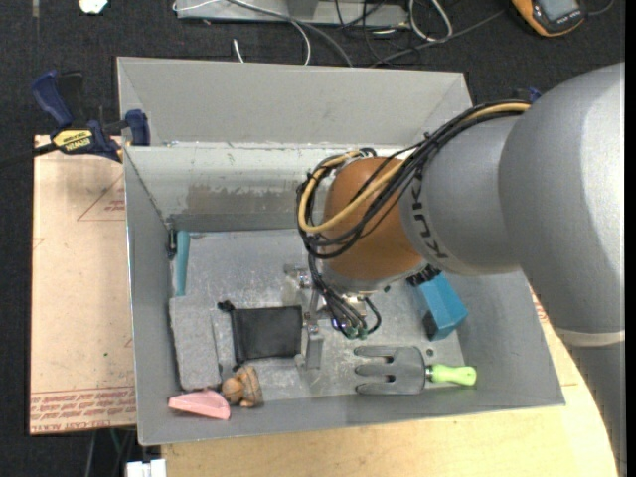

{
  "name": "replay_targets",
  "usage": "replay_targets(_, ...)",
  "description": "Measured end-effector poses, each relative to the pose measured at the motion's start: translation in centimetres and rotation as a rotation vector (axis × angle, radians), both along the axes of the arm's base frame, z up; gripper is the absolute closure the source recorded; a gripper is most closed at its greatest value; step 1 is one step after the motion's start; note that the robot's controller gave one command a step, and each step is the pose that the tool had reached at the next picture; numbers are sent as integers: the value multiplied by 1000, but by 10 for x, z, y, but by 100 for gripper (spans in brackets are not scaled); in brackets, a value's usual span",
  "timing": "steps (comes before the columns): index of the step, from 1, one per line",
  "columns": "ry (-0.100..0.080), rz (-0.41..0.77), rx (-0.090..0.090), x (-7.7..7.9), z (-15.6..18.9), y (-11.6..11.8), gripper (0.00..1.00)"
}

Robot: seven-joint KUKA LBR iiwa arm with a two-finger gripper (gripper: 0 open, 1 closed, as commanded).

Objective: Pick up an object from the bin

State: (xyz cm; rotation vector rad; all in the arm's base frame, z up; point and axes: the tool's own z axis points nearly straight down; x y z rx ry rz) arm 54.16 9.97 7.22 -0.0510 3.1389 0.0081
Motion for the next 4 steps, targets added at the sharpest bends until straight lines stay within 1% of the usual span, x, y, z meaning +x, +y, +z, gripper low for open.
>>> replay_targets(1,0,-51,1,5,86,21,100)
replay_targets(2,0,-51,1,5,85,21,100)
replay_targets(3,-6,33,2,10,26,39,100)
replay_targets(4,-2,93,0,7,3,53,100)
